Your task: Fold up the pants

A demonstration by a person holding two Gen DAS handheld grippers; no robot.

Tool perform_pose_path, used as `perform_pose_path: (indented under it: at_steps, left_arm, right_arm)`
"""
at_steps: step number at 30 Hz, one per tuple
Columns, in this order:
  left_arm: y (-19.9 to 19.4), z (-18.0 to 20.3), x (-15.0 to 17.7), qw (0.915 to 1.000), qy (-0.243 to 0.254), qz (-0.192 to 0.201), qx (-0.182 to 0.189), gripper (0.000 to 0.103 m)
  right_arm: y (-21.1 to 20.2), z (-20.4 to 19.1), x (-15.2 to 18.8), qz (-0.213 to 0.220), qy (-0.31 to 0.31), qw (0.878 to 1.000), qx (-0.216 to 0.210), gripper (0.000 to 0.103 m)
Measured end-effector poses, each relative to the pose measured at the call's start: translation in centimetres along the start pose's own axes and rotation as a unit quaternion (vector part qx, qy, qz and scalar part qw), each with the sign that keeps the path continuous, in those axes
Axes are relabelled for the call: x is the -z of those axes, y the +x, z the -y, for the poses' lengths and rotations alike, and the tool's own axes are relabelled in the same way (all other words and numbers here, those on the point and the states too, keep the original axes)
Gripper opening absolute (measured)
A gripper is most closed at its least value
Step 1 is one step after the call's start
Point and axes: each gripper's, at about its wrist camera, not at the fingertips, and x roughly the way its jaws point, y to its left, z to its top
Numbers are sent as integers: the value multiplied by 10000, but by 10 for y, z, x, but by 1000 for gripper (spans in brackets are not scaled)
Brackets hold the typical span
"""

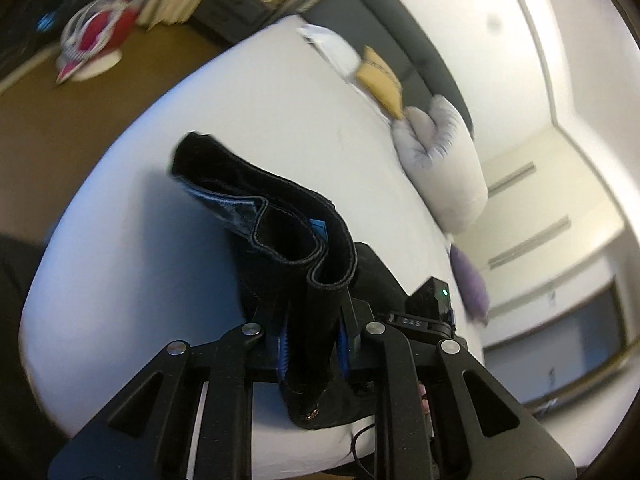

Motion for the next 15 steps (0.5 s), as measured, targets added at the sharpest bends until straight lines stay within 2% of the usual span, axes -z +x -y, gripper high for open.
perform_pose_path:
  at_steps: [1,2,4,5,7,9,12,15]
  left_arm:
    - [5,14,-1,9998,188,-16,3,16]
    - [11,32,-1,9990,439,-38,-7,16]
    - [24,63,4,9959,903,-100,-40,16]
    - [33,79,8,9930,1169,-160,-58,16]
    - [52,107,20,9867,1596,-302,-103,16]
    - [74,134,37,9765,2101,-438,-187,16]
    - [103,165,73,9558,2846,-656,-341,16]
    - [129,181,104,9384,3300,-922,-441,16]
  right_arm:
    - [-5,-4,0,59,-11,9999,-115,23]
    - [-18,-11,0,260,-57,9990,-368,53]
    - [-41,-20,-2,615,-128,9960,-632,81]
    - [-50,-23,-3,665,-166,9951,-711,85]
    - [-68,-30,-5,594,-258,9938,-903,85]
    - [-81,-35,-7,419,-367,9928,-1063,85]
    - [-95,-38,-6,279,-530,9906,-1232,87]
    - [-100,-39,-7,275,-602,9915,-1121,95]
